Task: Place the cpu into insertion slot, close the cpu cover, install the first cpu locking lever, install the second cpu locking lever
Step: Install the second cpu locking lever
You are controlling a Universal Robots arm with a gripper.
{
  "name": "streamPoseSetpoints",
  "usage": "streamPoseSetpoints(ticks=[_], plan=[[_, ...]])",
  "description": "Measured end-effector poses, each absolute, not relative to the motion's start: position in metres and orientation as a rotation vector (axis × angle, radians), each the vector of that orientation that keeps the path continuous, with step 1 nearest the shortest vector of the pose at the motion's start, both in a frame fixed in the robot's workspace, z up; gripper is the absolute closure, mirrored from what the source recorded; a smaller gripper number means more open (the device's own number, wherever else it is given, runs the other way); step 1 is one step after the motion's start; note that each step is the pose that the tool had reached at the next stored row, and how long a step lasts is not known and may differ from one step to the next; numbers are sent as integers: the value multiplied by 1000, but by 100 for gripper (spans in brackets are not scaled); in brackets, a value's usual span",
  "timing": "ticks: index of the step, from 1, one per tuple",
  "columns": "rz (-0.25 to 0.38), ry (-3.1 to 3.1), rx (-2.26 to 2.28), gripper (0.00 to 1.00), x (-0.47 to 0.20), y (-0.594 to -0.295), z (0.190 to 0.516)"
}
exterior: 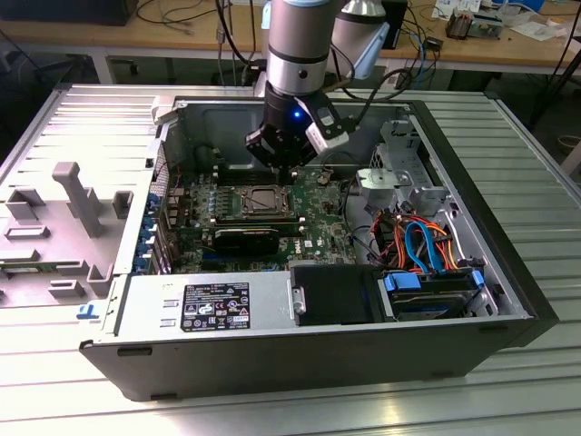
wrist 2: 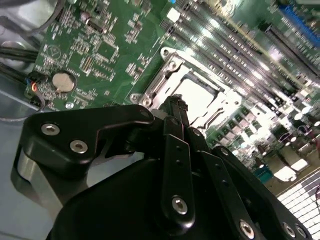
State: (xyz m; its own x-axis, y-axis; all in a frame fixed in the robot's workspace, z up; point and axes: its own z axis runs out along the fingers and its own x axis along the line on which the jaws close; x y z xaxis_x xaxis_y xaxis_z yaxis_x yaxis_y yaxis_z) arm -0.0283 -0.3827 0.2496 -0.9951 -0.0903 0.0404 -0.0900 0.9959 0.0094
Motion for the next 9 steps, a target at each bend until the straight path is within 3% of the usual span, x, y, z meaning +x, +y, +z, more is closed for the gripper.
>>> streamPoseSetpoints(ticks=[9], plan=[[-14, -3095, 141, 89, -21, -403, 239]])
